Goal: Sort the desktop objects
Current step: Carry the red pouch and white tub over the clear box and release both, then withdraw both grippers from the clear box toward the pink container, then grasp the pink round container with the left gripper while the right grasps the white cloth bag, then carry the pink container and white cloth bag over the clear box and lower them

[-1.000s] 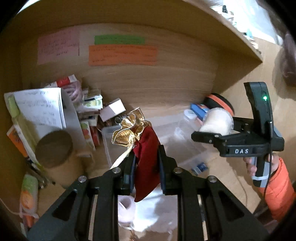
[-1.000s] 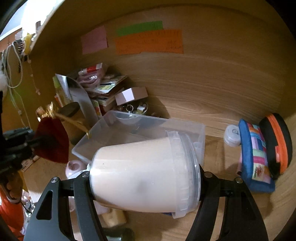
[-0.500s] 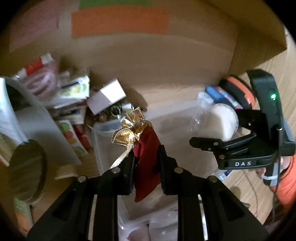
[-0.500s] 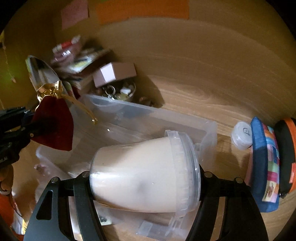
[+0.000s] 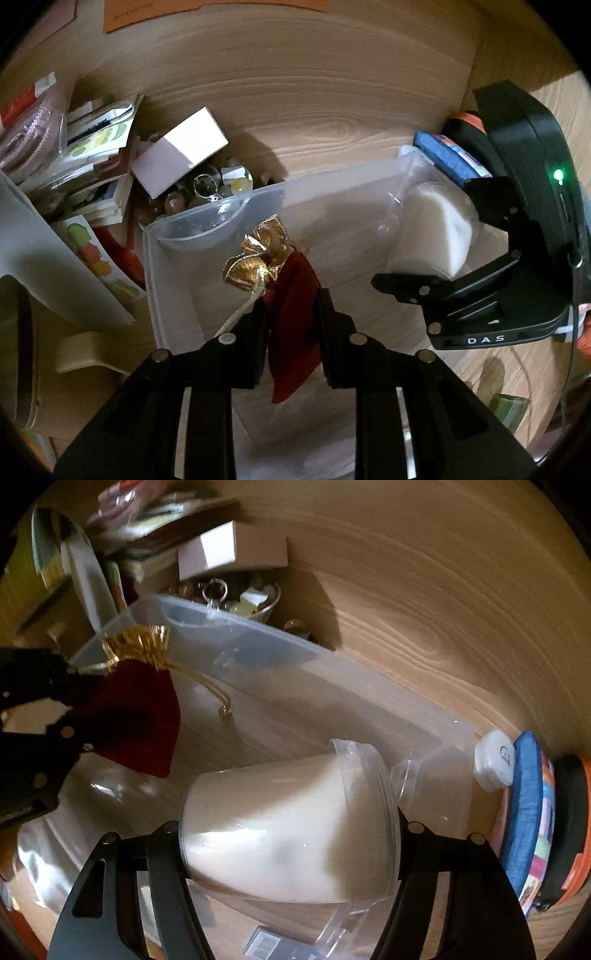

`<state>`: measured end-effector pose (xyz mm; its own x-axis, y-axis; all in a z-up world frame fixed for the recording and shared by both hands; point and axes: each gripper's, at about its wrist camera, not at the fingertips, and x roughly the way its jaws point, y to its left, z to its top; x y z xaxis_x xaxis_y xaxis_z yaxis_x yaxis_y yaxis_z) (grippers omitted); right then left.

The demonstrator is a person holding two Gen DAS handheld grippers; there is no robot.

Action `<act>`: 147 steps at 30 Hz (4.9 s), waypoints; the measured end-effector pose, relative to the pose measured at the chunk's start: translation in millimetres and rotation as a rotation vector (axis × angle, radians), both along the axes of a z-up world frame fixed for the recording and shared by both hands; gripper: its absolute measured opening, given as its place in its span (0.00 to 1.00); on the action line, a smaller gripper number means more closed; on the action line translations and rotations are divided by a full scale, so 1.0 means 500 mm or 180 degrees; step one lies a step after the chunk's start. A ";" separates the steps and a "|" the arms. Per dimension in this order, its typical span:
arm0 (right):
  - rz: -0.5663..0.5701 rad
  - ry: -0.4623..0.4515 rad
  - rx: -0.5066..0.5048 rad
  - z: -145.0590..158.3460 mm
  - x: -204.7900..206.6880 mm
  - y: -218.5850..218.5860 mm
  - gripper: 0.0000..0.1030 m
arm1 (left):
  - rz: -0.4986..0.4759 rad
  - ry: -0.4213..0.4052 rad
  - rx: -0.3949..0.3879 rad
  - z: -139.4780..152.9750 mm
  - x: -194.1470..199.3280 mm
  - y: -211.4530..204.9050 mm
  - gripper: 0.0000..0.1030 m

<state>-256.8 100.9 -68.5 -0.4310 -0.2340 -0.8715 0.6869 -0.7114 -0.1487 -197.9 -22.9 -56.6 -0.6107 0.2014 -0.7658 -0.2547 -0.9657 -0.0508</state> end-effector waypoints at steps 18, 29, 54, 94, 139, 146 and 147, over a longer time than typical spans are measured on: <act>-0.0049 0.0222 0.0276 0.017 0.015 0.002 0.71 | 0.0006 0.0147 -0.0245 0.001 0.018 0.009 0.65; -0.0076 0.0393 0.0187 0.083 0.067 0.065 0.71 | 0.0054 0.0340 -0.0243 0.025 0.031 0.005 0.82; -0.0256 0.0667 -0.0417 0.145 0.149 0.165 0.79 | 0.0245 0.0695 -0.0415 0.116 0.167 0.027 0.96; 0.0157 0.0407 -0.0886 0.058 0.301 0.182 0.86 | 0.0827 0.0033 0.0089 -0.051 0.266 -0.108 0.99; 0.0865 0.0179 -0.0704 0.044 0.328 0.003 0.19 | 0.0545 0.0105 0.0431 -0.044 0.278 -0.148 0.62; 0.0836 0.0291 -0.0806 0.071 0.352 0.027 0.19 | 0.0417 0.0183 0.0419 -0.009 0.291 -0.136 0.62; 0.0828 0.0314 -0.0806 0.074 0.355 0.030 0.19 | 0.0411 0.0197 0.0428 -0.004 0.292 -0.133 0.62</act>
